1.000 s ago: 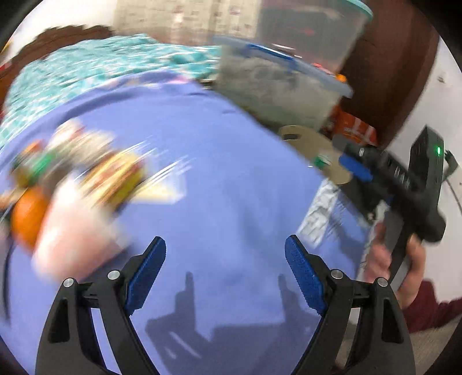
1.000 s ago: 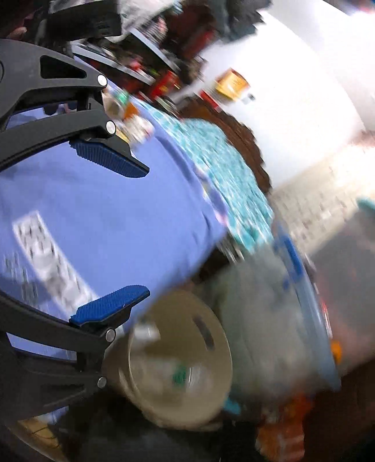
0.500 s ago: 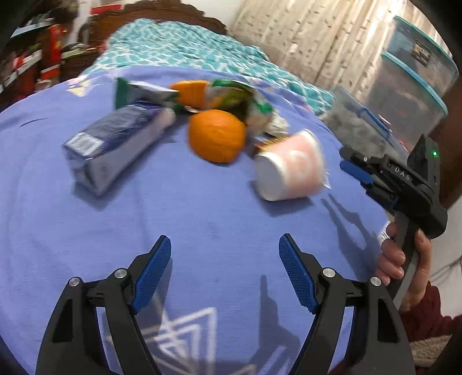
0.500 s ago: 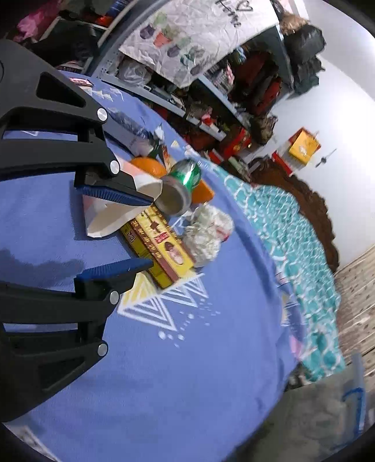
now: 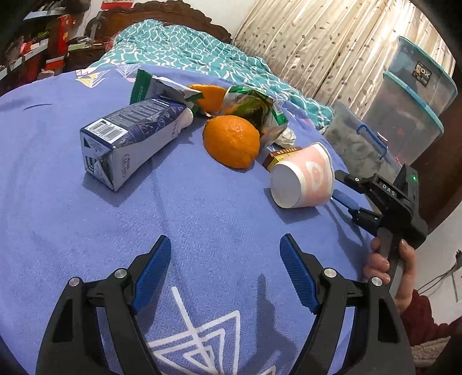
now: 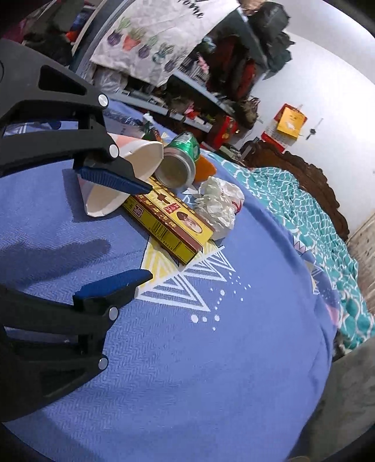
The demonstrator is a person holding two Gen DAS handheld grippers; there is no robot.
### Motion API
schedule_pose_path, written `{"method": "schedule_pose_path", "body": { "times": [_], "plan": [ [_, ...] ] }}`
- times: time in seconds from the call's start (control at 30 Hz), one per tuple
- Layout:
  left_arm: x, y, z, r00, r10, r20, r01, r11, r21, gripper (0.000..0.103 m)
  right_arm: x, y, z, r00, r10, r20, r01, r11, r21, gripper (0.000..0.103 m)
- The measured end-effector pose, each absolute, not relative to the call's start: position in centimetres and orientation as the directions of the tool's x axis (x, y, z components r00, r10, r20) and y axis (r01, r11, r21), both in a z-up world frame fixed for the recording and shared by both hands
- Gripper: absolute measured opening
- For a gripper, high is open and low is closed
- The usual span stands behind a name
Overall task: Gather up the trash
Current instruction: 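Close the left tool on the pink-and-white paper cup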
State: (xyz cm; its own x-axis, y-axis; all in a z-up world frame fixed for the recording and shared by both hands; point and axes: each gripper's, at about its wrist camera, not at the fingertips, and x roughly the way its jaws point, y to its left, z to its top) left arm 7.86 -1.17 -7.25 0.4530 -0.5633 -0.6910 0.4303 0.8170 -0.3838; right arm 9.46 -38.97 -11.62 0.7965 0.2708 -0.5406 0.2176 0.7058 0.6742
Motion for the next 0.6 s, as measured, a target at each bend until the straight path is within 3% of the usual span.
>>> {"method": "schedule_pose_path", "body": {
  "times": [0.6],
  "plan": [
    [7.77,-1.63,-7.42,0.462,-0.527,-0.714,0.421,0.838,-0.346,0.074,8.87,-38.41,-11.24,0.803,0.275,-0.529,0.197,0.715,0.671,0.063]
  ]
}}
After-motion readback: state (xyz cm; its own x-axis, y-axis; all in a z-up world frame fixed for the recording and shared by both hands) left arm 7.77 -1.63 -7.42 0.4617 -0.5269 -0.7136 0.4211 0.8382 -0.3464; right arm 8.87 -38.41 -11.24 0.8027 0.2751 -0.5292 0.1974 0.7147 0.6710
